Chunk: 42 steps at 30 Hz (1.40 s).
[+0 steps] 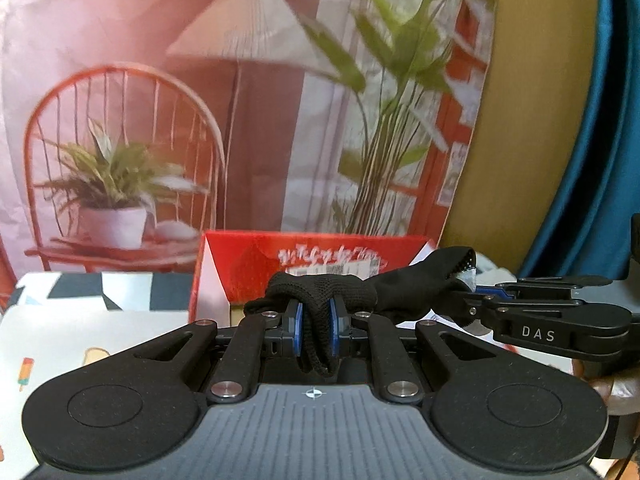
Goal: Organize soft objects
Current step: 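Open both grippers to release the glove into the box, then move both grippers down to the blue snack bag and close on it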
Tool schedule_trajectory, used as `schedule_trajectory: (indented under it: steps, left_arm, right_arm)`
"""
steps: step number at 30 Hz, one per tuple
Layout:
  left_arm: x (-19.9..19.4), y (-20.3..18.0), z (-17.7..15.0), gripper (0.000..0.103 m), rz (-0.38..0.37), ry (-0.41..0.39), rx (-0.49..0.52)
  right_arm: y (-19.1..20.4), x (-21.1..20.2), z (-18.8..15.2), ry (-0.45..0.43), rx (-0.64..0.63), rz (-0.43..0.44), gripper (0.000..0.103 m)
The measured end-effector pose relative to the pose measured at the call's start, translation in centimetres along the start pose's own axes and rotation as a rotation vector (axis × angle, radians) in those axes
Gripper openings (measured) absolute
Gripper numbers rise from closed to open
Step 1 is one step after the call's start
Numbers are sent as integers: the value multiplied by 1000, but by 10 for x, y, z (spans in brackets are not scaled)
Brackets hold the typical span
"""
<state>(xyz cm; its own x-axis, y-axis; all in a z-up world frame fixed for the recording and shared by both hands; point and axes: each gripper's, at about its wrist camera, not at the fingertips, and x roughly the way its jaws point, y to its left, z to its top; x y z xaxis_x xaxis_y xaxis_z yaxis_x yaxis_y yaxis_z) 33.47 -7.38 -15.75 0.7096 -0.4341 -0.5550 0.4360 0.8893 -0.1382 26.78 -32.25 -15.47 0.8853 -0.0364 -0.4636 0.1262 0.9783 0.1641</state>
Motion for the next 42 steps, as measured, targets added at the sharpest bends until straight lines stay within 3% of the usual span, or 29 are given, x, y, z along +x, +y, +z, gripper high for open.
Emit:
schedule_trajectory:
  steps: [4, 9, 12, 14, 17, 23, 35, 42]
  left_arm:
    - [34, 6, -2, 14, 3, 100, -13]
    - [54, 12, -11, 17, 9, 164, 0]
    - [55, 15, -14, 27, 13, 170, 6]
    - [52, 16, -14, 36, 18, 163, 14]
    - [41, 16, -14, 48, 14, 144, 22]
    - [12, 8, -18, 50, 16, 114, 38]
    - [-40, -14, -57, 50, -27, 86, 44]
    - [-28, -25, -78, 50, -55, 180, 60]
  right_arm:
    - [-12, 28, -7, 94, 32, -5, 12]
    - [-22, 53, -23, 201, 87, 0, 12]
    - [-24, 59, -29, 238, 104, -4, 14]
    - [-23, 59, -32, 247, 104, -17, 22]
    - [-21, 53, -33, 237, 95, -32, 27]
    - [-16, 25, -33, 182, 78, -48, 39]
    - [9, -55, -66, 34, 20, -29, 41]
    - [15, -56, -110, 126, 36, -29, 42]
